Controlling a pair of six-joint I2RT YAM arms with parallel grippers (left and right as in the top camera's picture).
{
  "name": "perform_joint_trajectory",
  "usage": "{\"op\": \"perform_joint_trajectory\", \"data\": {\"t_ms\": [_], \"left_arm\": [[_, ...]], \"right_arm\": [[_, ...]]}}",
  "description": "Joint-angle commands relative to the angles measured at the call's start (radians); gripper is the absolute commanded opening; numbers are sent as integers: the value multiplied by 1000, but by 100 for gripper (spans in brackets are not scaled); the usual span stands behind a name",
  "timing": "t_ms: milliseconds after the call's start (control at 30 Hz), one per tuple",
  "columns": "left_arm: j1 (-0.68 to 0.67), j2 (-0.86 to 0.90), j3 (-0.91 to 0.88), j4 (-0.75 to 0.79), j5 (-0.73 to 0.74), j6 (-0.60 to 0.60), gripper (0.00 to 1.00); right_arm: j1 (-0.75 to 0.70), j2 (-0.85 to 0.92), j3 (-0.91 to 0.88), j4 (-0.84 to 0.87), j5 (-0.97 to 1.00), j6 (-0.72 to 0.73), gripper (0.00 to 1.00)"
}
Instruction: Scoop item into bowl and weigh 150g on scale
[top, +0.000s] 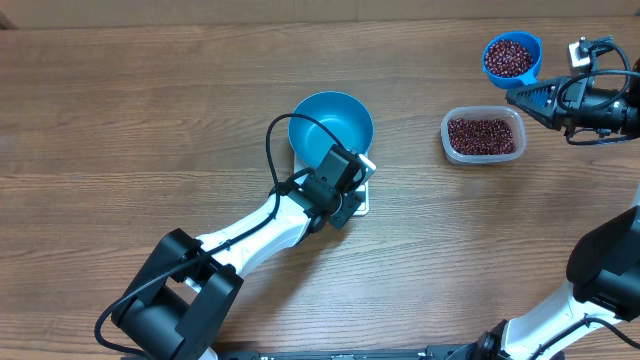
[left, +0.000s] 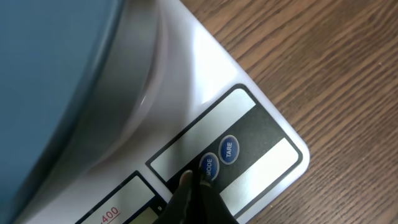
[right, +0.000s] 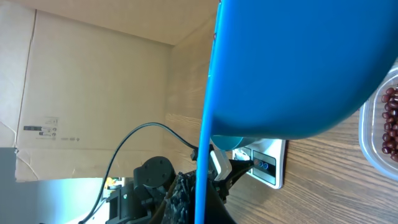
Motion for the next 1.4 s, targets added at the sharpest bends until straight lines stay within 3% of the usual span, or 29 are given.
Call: {"op": "perform_joint_trajectory", "data": {"t_ms": [0,1367], "left_arm": [[2,8,-3,1,-23,-17,4],[2,40,-3,16,-26,-25,4]], "right_arm": [[-3,-41,31,3,-23,-22,4],[-3,-41,31,3,-16,-22,4]]}}
